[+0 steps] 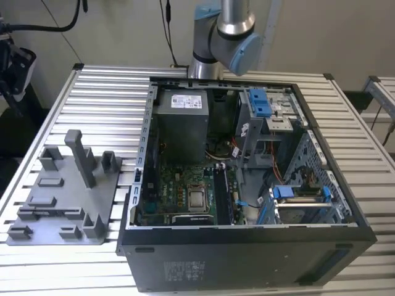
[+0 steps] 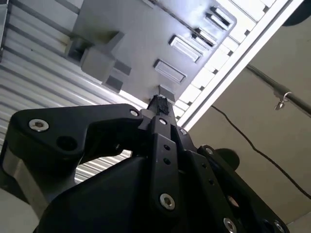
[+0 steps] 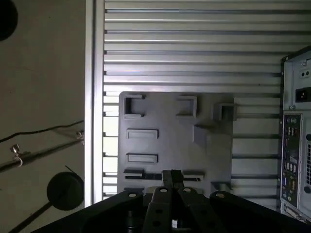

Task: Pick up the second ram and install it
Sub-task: 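Reach for the second ram, then pick up the second ram and move it above second insertion slot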

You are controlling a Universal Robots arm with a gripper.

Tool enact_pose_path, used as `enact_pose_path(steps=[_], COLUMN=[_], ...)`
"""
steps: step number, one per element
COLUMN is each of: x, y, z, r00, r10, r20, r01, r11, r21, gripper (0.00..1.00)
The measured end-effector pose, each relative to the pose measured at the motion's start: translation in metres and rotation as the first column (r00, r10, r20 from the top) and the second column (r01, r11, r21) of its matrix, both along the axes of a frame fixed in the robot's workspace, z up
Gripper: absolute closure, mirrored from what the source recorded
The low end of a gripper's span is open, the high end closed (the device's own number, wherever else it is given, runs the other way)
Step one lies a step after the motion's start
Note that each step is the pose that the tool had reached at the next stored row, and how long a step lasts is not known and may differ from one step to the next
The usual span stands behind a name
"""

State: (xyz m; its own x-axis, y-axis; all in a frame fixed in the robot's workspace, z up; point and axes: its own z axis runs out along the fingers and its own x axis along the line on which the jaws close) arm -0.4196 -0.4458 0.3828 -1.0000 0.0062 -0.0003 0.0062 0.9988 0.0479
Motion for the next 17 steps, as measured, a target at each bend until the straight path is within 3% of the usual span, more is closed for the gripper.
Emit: enact_pose_path(steps=[6,9,12,17], x=[0.0000,0.0006,0.0009,0.0009], y=[-0.0234,-0.0316,-0.0364,-0.0374], z=[-0.0009,-0.0010,-0.0011,-0.0012], r00=[1.0000,1.0000,1.0000,1.0000], r10=[0.000,0.000,0.001,0.001], r20=[0.0001,0.0001,0.0000,0.0001], r01=[0.000,0.000,-0.001,-0.001], r11=[1.0000,1.0000,1.0000,1.0000], r21=[0.0001,0.0001,0.0000,0.0000], gripper=[0.89,0.89,0.89,0.89])
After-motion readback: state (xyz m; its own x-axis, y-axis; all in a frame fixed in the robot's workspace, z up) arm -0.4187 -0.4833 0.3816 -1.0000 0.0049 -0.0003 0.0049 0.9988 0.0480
